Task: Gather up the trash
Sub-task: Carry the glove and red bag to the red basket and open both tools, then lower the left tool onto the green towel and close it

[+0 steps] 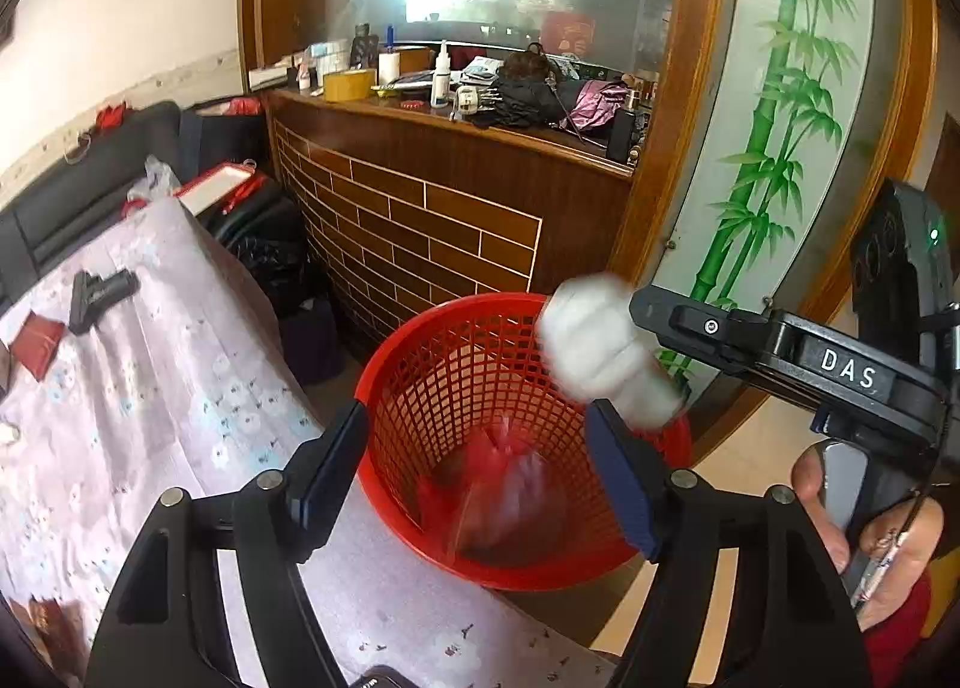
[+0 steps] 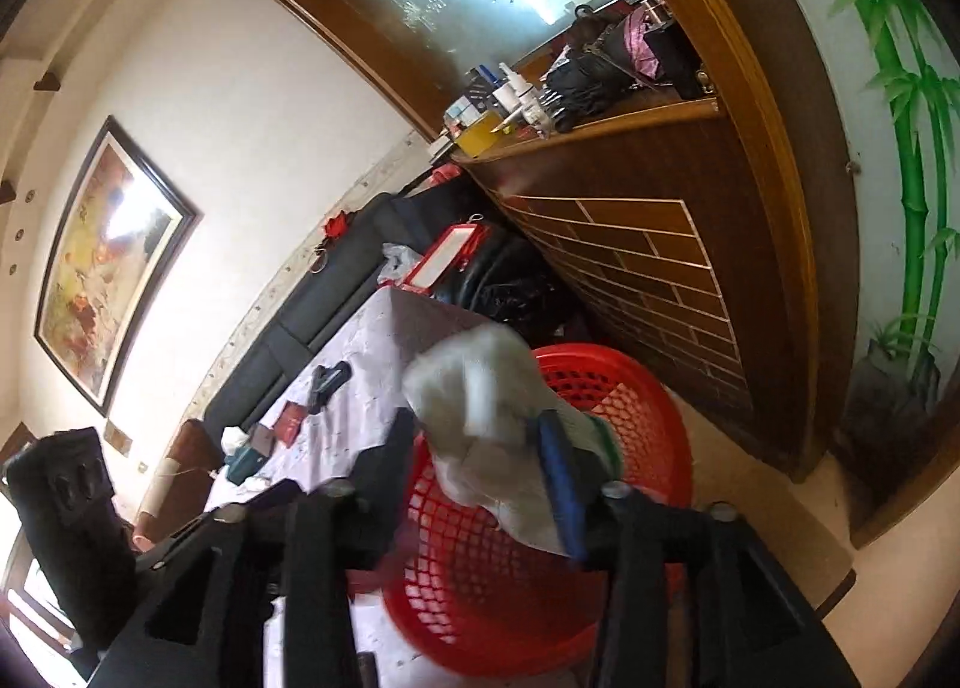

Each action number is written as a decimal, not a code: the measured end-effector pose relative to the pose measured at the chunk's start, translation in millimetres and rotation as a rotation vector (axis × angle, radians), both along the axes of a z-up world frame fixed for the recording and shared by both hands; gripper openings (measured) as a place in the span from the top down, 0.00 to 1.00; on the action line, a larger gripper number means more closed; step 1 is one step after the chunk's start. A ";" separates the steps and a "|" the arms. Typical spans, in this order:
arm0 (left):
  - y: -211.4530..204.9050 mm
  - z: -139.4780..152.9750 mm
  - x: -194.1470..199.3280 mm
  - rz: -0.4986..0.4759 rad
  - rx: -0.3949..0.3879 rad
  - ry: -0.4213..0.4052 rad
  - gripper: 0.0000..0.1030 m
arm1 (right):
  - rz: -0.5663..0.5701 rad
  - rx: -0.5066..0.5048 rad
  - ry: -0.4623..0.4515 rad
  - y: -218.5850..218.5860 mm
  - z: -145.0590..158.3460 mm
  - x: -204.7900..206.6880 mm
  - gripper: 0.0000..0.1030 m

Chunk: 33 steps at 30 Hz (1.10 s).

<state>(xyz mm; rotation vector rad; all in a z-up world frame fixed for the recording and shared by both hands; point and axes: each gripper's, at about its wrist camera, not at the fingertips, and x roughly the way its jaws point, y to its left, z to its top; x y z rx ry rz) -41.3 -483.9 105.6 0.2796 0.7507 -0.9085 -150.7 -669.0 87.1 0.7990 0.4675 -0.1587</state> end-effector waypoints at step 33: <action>387.8 -2.9 -42.8 0.565 -0.019 -0.086 0.26 | 0.600 -0.278 0.035 315.6 4.7 22.6 0.48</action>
